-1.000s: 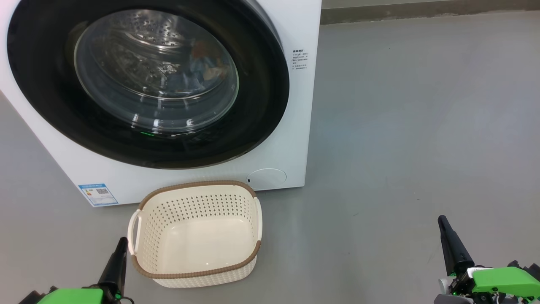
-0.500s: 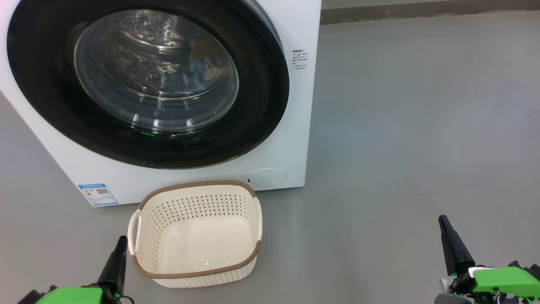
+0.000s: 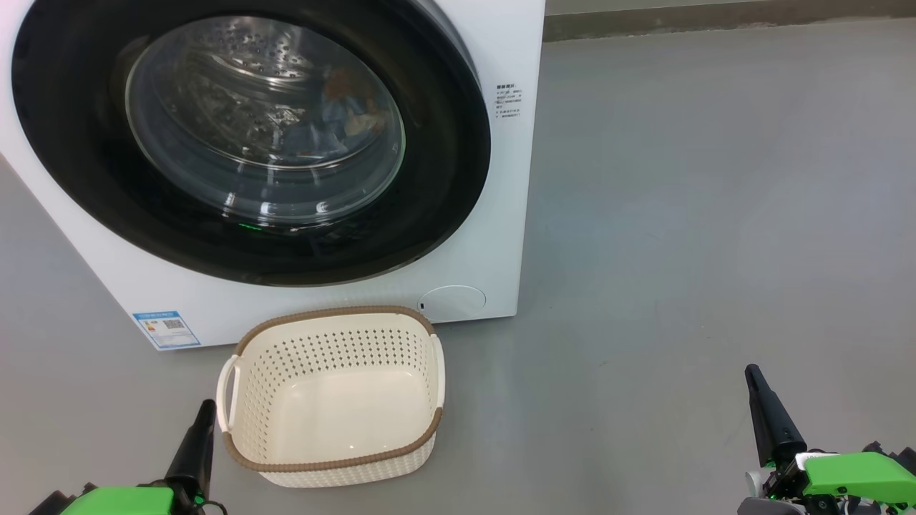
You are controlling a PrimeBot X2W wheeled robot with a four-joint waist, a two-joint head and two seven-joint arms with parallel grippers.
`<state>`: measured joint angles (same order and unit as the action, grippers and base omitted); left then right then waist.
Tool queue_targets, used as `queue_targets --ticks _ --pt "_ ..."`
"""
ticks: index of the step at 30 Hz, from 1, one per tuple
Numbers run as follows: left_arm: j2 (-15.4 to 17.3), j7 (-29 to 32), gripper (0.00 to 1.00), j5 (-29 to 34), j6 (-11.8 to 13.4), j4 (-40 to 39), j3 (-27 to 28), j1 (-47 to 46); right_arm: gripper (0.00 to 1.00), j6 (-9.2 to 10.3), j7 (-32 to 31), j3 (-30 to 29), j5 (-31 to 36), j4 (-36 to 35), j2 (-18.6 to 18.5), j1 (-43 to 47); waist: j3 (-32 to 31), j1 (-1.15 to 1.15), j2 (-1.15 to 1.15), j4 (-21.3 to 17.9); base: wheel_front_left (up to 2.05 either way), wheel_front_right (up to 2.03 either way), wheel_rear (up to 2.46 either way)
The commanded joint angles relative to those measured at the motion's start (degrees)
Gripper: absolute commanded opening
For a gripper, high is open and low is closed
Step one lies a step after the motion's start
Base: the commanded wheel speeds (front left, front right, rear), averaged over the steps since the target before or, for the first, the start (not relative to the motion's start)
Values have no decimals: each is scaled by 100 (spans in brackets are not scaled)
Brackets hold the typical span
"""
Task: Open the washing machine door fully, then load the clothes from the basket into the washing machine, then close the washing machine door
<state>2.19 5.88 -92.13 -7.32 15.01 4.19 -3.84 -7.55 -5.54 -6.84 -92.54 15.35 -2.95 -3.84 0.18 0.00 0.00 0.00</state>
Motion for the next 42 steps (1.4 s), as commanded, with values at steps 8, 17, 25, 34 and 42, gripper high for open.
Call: queue_targets --ticks 8,17,25,34,42 --pt "94 36 0 -29 -17 -100 202 -231 0 6 -48 89 -9 -136 -37 -228 0 0 0 0 0 0 0" --pt "90 40 0 -25 -17 -100 207 -232 0 6 -55 81 -2 -136 -31 -229 0 0 0 0 0 0 0" --pt "88 43 0 -22 -17 -99 211 -232 0 6 -60 75 3 -135 -26 -230 0 0 0 0 0 0 0" --pt "86 46 0 -19 -17 -99 214 -232 0 6 -64 69 7 -135 -23 -230 0 0 0 0 0 0 0" --pt "84 48 0 -16 -17 -99 217 -233 0 6 -68 64 11 -135 -19 -231 0 0 0 0 0 0 0"
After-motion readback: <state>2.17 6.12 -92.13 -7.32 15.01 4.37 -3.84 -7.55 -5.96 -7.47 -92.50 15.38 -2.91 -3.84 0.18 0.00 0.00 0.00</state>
